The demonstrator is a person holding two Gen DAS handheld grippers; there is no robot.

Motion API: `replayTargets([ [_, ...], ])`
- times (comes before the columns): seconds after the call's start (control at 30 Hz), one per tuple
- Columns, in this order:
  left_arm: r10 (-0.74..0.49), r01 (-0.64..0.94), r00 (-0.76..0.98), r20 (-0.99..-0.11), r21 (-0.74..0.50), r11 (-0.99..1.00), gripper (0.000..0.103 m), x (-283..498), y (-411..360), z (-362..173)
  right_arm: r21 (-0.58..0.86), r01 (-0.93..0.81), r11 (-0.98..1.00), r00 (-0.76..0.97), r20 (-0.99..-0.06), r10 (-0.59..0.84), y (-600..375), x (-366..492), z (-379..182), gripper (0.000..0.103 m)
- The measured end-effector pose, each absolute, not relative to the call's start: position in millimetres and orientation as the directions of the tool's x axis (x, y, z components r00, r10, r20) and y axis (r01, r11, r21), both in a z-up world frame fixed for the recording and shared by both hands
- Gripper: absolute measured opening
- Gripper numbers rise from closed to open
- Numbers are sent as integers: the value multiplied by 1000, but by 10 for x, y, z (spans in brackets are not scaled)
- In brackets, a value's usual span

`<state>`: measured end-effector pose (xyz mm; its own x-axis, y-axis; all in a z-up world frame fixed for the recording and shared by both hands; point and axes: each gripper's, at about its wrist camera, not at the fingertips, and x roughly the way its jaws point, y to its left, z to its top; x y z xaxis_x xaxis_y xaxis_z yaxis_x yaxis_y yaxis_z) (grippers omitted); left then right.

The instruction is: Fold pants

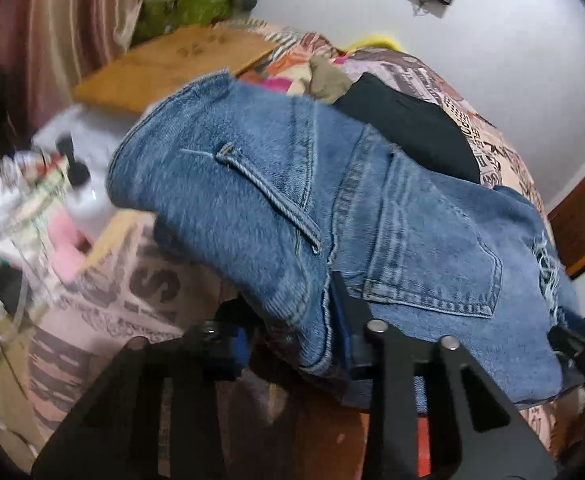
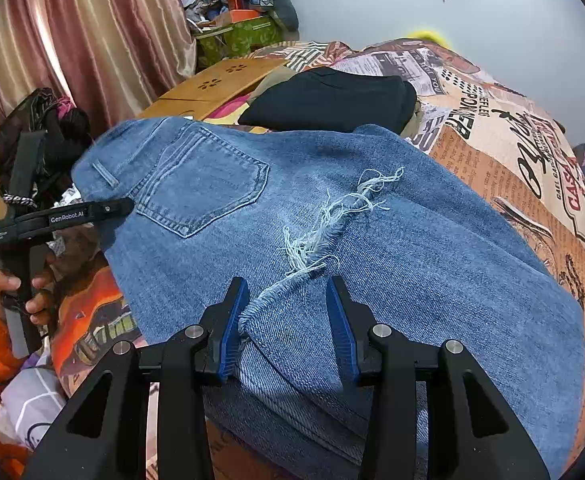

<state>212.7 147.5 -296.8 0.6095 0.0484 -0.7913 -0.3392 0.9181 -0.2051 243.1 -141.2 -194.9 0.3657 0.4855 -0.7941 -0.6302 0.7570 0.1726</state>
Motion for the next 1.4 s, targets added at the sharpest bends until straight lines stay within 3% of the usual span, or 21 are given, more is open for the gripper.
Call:
replayTargets([
  [0.2, 96, -316, 655, -749, -156, 936, 26, 2109, 1371, -2630, 250, -594, 765, 361, -766, 531, -1520, 2410, -1780, 37],
  [0.47, 188, -256, 737, -649, -10, 967, 26, 2037, 1022, -2032, 211, -510, 834, 492, -724, 484, -2098, 2324, -1486, 37],
  [0.67, 168, -192, 802, -573, 19, 981, 25, 1985, 683, -1637, 188, -394, 900, 560, -728, 397, -2657, 2301, -1521, 42],
  [0.8, 149, -146, 830, -537, 49, 988, 13, 2038, 416, -1470, 168, -312, 935, 586, -741, 328, -2970, 2282, -1647, 42],
  [0.83, 137, -132, 835, -534, 48, 990, 9, 2055, 358, -1425, 175, -298, 938, 584, -745, 324, -3046, 2287, -1687, 42],
  [1.03, 112, -110, 829, -549, 37, 993, 9, 2208, 188, -1310, 239, -262, 935, 532, -773, 347, -3239, 2346, -2003, 42],
  [1.23, 180, -222, 769, -613, 8, 975, 12, 2044, 579, -1541, 239, -275, 931, 545, -759, 356, -3238, 2290, -2009, 42],
  [1.3, 199, -249, 735, -648, 15, 968, 22, 1956, 748, -1688, 243, -276, 930, 545, -757, 360, -3249, 2269, -2013, 42],
  [1.37, 182, -260, 693, -697, -7, 965, 39, 1865, 911, -1880, 245, -275, 930, 545, -757, 361, -3252, 2278, -2020, 43],
  [1.4, 171, -265, 676, -717, -20, 964, 41, 1816, 978, -1975, 245, -273, 930, 545, -758, 359, -3248, 2277, -2017, 43],
])
